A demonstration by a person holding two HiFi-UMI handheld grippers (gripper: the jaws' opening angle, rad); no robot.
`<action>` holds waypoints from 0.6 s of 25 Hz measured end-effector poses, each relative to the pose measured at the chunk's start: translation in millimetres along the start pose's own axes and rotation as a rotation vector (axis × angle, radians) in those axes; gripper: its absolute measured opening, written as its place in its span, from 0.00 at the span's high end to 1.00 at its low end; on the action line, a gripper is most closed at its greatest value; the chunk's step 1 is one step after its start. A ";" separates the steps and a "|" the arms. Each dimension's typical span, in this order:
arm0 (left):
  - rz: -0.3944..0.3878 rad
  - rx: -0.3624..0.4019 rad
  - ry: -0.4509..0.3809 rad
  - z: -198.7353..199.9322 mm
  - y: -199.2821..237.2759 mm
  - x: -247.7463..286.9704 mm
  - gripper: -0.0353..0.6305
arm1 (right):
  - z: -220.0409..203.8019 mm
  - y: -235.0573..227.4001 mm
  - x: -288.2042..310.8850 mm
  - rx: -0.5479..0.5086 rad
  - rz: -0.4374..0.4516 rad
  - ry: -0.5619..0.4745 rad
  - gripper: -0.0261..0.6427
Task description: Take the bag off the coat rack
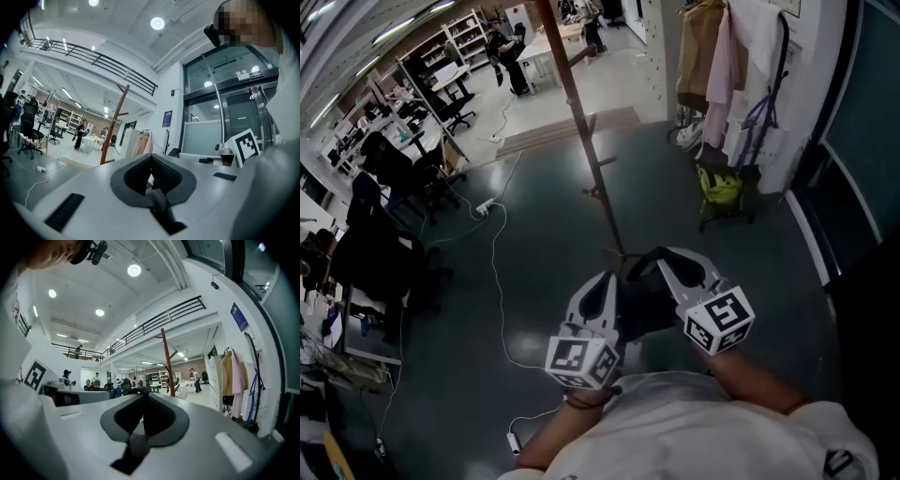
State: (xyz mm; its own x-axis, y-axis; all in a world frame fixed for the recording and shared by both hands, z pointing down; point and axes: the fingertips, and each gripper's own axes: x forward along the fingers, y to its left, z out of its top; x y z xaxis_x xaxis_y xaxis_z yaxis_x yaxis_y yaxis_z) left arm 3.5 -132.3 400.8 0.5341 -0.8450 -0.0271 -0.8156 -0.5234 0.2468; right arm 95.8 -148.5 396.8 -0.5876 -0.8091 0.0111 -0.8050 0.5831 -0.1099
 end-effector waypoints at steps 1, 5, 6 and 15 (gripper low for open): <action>0.000 0.002 -0.001 1.9 -0.5 -3.2 0.94 | -0.8 4.6 -1.9 0.005 0.003 0.001 0.92; -0.009 0.015 -0.001 7.6 -0.8 -14.8 0.94 | -0.6 22.7 -9.2 0.012 0.007 -0.006 0.92; -0.012 0.018 -0.001 8.0 -0.2 -17.0 0.94 | -0.2 26.5 -10.6 0.011 0.006 -0.011 0.92; -0.039 0.042 0.019 14.8 10.0 -58.2 0.94 | 0.0 70.6 -19.4 0.013 -0.031 -0.024 0.92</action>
State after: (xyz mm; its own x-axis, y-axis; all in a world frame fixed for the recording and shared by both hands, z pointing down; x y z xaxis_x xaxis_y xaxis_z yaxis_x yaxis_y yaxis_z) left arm -39.0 -89.9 390.5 0.5695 -0.8218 -0.0170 -0.8025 -0.5603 0.2051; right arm 50.4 -91.7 388.8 -0.5599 -0.8285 -0.0088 -0.8216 0.5566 -0.1231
